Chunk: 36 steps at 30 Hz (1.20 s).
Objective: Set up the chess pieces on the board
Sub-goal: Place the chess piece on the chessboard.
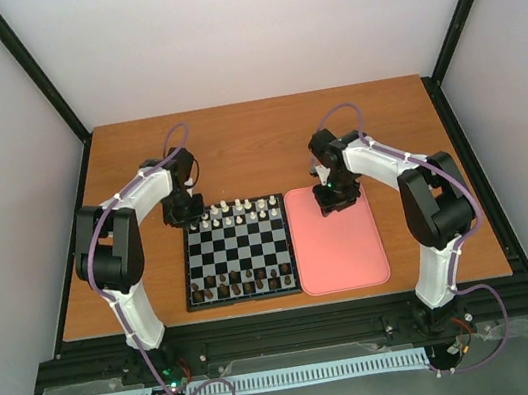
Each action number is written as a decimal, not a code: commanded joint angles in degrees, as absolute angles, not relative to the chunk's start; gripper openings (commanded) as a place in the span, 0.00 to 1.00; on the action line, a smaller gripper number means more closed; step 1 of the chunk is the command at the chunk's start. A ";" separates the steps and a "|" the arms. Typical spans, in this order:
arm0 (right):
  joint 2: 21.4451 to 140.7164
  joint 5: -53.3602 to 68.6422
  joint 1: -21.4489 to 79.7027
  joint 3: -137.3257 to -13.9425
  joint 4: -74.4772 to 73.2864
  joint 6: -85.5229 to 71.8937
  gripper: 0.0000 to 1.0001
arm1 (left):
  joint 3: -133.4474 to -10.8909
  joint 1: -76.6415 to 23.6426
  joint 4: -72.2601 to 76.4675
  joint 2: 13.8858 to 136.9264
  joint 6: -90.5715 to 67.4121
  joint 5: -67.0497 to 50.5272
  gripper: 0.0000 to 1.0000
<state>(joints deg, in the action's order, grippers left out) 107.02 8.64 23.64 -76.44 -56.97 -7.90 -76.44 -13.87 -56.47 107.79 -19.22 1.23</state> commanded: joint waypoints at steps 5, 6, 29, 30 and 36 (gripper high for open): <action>107.92 9.06 23.02 -77.82 -56.95 -7.21 0.40 | -75.76 -13.36 -56.42 106.80 -18.02 0.90 0.17; 108.00 9.01 23.03 -77.91 -56.96 -7.21 0.40 | -75.76 -13.36 -56.49 106.67 -17.95 0.95 0.18; 102.23 9.58 23.02 -77.91 -58.30 -8.28 0.52 | -79.24 -13.36 -65.03 94.32 -19.19 0.64 0.66; 101.77 9.52 23.03 -78.00 -58.64 -8.34 0.55 | -79.62 -13.32 -65.57 93.43 -19.24 0.56 0.73; 98.95 9.49 23.02 -78.24 -59.48 -9.84 1.00 | -80.46 -13.36 -67.05 89.97 -19.24 0.36 1.00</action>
<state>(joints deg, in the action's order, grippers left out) 101.60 9.56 23.59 -77.01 -58.43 -8.84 -78.35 -13.82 -64.53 91.94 -19.38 0.60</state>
